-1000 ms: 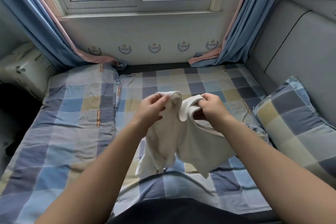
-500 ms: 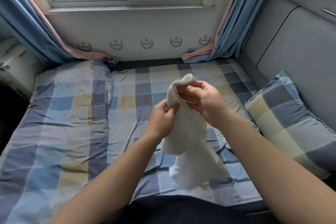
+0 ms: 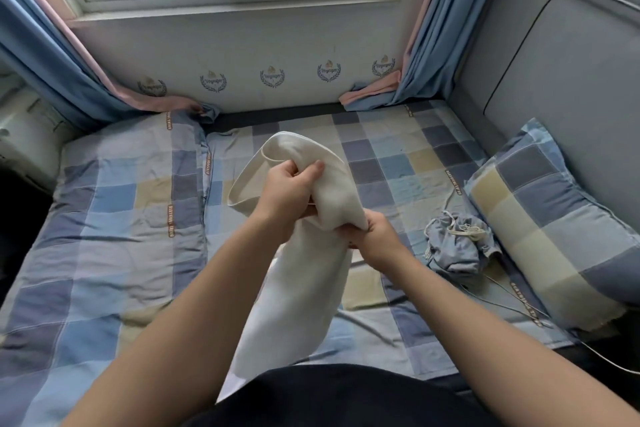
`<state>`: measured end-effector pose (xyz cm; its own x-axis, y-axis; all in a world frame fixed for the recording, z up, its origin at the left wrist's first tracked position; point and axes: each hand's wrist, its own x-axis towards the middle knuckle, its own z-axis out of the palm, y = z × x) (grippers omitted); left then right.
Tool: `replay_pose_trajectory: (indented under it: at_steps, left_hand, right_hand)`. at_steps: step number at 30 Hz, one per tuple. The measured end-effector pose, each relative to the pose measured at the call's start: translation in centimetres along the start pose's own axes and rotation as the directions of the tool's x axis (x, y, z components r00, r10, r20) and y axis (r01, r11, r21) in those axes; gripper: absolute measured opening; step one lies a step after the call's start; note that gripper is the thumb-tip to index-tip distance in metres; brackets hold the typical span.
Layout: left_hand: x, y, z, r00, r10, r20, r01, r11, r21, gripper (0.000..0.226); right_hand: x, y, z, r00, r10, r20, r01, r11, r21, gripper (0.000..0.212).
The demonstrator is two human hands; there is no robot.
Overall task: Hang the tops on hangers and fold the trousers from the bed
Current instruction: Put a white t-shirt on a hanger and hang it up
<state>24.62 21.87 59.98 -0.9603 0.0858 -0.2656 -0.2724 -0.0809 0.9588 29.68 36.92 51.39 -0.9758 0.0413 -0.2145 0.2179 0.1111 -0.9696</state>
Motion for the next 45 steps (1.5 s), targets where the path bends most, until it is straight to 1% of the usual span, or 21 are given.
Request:
replay_pose_trajectory:
  at_steps: [3, 5, 7, 9, 11, 13, 14, 16, 18, 21, 24, 25, 26, 29, 31, 34, 37, 38, 40, 42, 45]
  left_hand:
    - [0.5, -0.8, -2.2, 0.989, 0.145, 0.006, -0.144, 0.978, 0.15, 0.019]
    - [-0.1, -1.8, -3.3, 0.97, 0.237, 0.063, -0.245, 0.947, 0.209, 0.037]
    - [-0.9, -3.9, -3.9, 0.972, 0.199, 0.124, -0.221, 0.953, 0.205, 0.07]
    - [-1.9, -6.4, -4.0, 0.976, 0.082, 0.201, -0.136, 0.952, 0.274, 0.083]
    - [-2.5, -8.7, -3.8, 0.97, 0.012, 0.242, -0.127, 0.875, 0.466, 0.071]
    - [-2.5, -10.0, -3.4, 0.976, 0.025, 0.218, -0.152, 0.792, 0.591, 0.042]
    - [-2.5, -10.1, -3.1, 0.982, 0.039, 0.187, -0.146, 0.781, 0.608, 0.03]
    - [-2.4, -9.7, -2.6, 0.991, 0.057, 0.118, -0.115, 0.802, 0.587, 0.024]
    - [-2.4, -8.7, -2.2, 0.998, 0.054, 0.044, -0.069, 0.859, 0.507, 0.027]
    - [-2.2, -6.9, -2.1, 0.996, 0.053, -0.076, -0.024, 0.941, 0.339, 0.029]
    - [-1.7, -5.4, -2.1, 0.994, -0.009, -0.105, 0.025, 0.987, 0.157, 0.025]
    - [-1.6, -5.1, -2.0, 0.995, -0.033, -0.097, 0.042, 0.994, 0.097, 0.025]
    - [-1.5, -4.9, -1.9, 0.995, -0.056, -0.087, 0.06, 0.997, 0.041, 0.027]
    - [-1.3, -4.6, -1.9, 0.993, -0.092, -0.074, 0.089, 0.995, -0.049, 0.034]
    - [-1.1, -4.5, -2.2, 0.992, -0.101, -0.08, 0.095, 0.992, -0.081, 0.03]
    - [-0.9, -4.9, -3.1, 0.992, -0.1, -0.074, 0.091, 0.989, -0.117, 0.029]
    - [-1.0, -5.8, -3.9, 0.997, -0.082, 0.009, 0.082, 0.997, 0.006, 0.04]
    - [-1.3, -6.1, -4.0, 0.995, -0.093, 0.031, 0.09, 0.992, 0.089, 0.051]
    - [-2.2, -6.8, -3.8, 0.99, -0.131, 0.058, 0.114, 0.965, 0.236, 0.094]
    - [-3.2, -7.6, -3.6, 0.971, -0.152, 0.186, 0.09, 0.949, 0.303, 0.119]
    - [-4.4, -8.9, -3.2, 0.88, -0.181, 0.439, -0.009, 0.919, 0.395, 0.095]
  right_hand:
    - [0.0, -2.3, -0.1, 1.0, 0.007, -0.022, -0.006, 0.999, 0.043, 0.012]
    - [0.0, -4.3, -0.2, 0.999, -0.008, -0.043, 0.014, 0.991, 0.137, 0.012]
    - [0.3, -6.2, -0.2, 0.998, -0.034, -0.053, 0.045, 0.975, 0.219, 0.01]
    - [0.6, -7.9, -0.2, 0.998, -0.042, -0.042, 0.053, 0.952, 0.303, 0.006]
    - [0.9, -9.2, -0.2, 0.998, -0.041, -0.048, 0.055, 0.929, 0.365, 0.007]
    - [1.3, -10.0, -0.4, 0.995, -0.02, -0.093, 0.056, 0.913, 0.405, 0.007]
    - [1.6, -10.0, -0.6, 0.994, -0.005, -0.111, 0.052, 0.903, 0.427, 0.006]
    - [1.7, -9.3, -1.1, 0.994, 0.014, -0.109, 0.037, 0.891, 0.453, 0.01]
    - [1.3, -7.6, -1.9, 0.998, 0.003, -0.066, 0.02, 0.939, 0.345, 0.029]
    - [-1.0, -4.0, -2.8, 0.998, -0.009, 0.055, 0.007, 1.0, 0.023, 0.063]
    - [-3.5, 0.3, -3.0, 0.993, 0.059, 0.105, -0.022, 0.946, -0.323, 0.091]
    - [-3.9, 1.8, -3.0, 0.993, 0.084, 0.079, -0.05, 0.933, -0.357, 0.096]
    - [-4.2, 2.9, -2.9, 0.993, 0.101, 0.056, -0.079, 0.948, -0.308, 0.089]
    - [-4.3, 5.0, -2.5, 0.983, 0.179, -0.046, -0.18, 0.984, -0.018, 0.028]
    - [-3.8, 5.0, -2.4, 0.964, 0.254, -0.077, -0.249, 0.966, 0.069, 0.009]
    - [-3.0, 3.4, -2.2, 0.962, 0.266, -0.062, -0.253, 0.954, 0.164, 0.01]
    - [-1.9, 0.9, -2.4, 0.958, 0.272, -0.085, -0.233, 0.919, 0.317, 0.011]
    - [-1.5, 0.1, -2.5, 0.953, 0.286, -0.096, -0.229, 0.894, 0.386, 0.012]
    - [-0.8, -1.5, -2.5, 0.944, 0.311, -0.109, -0.216, 0.833, 0.51, 0.014]
    - [-0.5, -2.9, -2.5, 0.94, 0.328, -0.098, -0.21, 0.78, 0.589, 0.017]
    - [-0.4, -4.8, -2.6, 0.927, 0.37, -0.058, -0.238, 0.703, 0.67, 0.019]
